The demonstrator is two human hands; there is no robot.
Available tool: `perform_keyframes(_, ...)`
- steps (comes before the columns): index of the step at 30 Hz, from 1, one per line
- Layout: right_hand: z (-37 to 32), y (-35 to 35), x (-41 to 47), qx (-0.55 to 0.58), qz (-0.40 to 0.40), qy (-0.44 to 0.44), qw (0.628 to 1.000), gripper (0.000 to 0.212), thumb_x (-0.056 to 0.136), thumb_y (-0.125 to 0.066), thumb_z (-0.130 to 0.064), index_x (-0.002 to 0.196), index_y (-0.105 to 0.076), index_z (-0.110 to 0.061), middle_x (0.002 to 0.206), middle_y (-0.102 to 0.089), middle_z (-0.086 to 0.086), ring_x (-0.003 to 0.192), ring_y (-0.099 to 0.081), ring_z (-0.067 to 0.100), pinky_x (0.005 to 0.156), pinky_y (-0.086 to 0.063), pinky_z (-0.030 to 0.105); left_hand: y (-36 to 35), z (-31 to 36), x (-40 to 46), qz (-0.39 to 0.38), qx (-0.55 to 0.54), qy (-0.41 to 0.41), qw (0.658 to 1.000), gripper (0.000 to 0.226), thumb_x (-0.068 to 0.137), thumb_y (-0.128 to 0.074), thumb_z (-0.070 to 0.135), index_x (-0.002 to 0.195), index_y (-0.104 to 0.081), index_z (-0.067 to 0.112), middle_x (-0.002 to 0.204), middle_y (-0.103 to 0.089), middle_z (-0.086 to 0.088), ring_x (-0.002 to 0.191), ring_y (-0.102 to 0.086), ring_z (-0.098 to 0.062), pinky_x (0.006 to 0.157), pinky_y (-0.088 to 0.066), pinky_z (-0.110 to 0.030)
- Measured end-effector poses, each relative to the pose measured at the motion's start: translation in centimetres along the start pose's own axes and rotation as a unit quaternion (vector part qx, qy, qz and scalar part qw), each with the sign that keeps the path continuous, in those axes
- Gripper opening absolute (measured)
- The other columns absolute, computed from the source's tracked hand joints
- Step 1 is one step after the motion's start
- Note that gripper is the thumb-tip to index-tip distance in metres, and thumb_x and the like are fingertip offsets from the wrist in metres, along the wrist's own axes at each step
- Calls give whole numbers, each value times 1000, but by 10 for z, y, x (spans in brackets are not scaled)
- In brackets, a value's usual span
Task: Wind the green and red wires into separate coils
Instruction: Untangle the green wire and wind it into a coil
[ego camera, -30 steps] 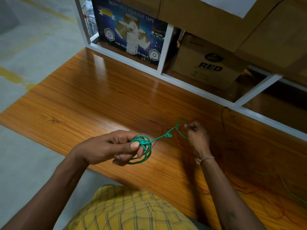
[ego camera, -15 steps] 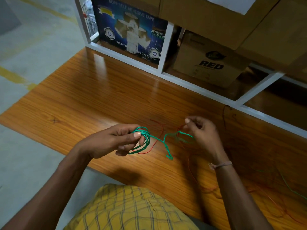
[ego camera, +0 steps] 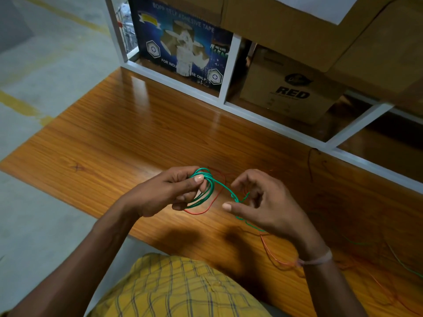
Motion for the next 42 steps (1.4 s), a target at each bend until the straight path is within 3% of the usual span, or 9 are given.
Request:
perform_keyframes(6,18,-7,5,47,-40,-6,998,7,89,-82,-20,92,-80,-26,91,-71,-5,71,-59,13,67,-48,32,3,-2,4,35,10,-6,999,23,111,-48,27,101,-59,10,64,-32,1,55,-24,-12,50,-31,-22)
perform_keyframes(10,20,-2,7,174,-113,-67,976,13,97,-70,1,105,-76,-8,95,-80,1,87,-72,7,81,-53,18,2,-5,8,65,16,-11,998,23,108,-49,31,98,-59,13,65,-28,-1,56,-19,-14,50,-28,-24)
perform_keyframes(16,23,-22,19,343,62,-192,917,15,75,-58,0,71,-68,-10,70,-70,9,69,-65,19,61,-54,20,-8,-6,6,31,39,-22,999,24,111,-45,29,101,-58,11,66,-27,0,57,-19,-15,54,-19,-36)
perform_keyframes(20,31,-31,17,325,123,-206,915,19,63,-65,-8,81,-62,-12,80,-57,16,68,-70,29,73,-61,45,-8,-8,7,60,23,-32,997,24,113,-45,26,105,-59,9,66,-28,1,56,-19,-14,52,-25,-28)
perform_keyframes(23,31,-31,18,311,130,-184,923,33,62,-75,-6,90,-60,-14,91,-57,12,75,-71,26,67,-60,33,-6,-13,7,81,13,-34,996,23,114,-46,26,103,-59,10,65,-29,2,56,-22,-11,51,-28,-25)
perform_keyframes(27,26,-29,21,372,128,-154,907,32,79,-58,16,99,-57,-9,96,-66,11,78,-74,25,64,-59,22,-5,-18,9,126,-15,-41,991,24,114,-45,26,102,-58,9,64,-34,5,55,-25,-8,51,-26,-25)
perform_keyframes(31,29,-23,18,307,108,-164,931,39,92,-32,23,93,-59,-5,74,-75,9,56,-69,14,59,-55,23,6,-14,8,185,-56,-51,980,23,111,-51,28,98,-57,9,62,-32,3,53,-24,-5,47,-26,-20)
perform_keyframes(35,27,-17,15,274,104,-190,937,40,90,-29,20,83,-59,-5,68,-62,27,38,-50,3,38,-33,19,14,-13,5,214,-106,-38,970,23,107,-56,30,94,-57,12,58,-34,5,50,-28,-3,45,-26,-19)
perform_keyframes(42,34,-5,19,132,126,-122,976,31,80,-43,9,69,-62,-13,58,-52,-3,49,-41,0,47,-31,16,12,-4,-1,220,-198,-26,955,20,102,-51,28,91,-55,12,57,-30,5,44,-28,-1,43,-28,-16)
Point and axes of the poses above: each hand's wrist, its own x-axis towards the middle knuckle, its own y-axis out of the back of the hand, z = x × y, the point moved 2 cm from there along x, towards the middle knuckle
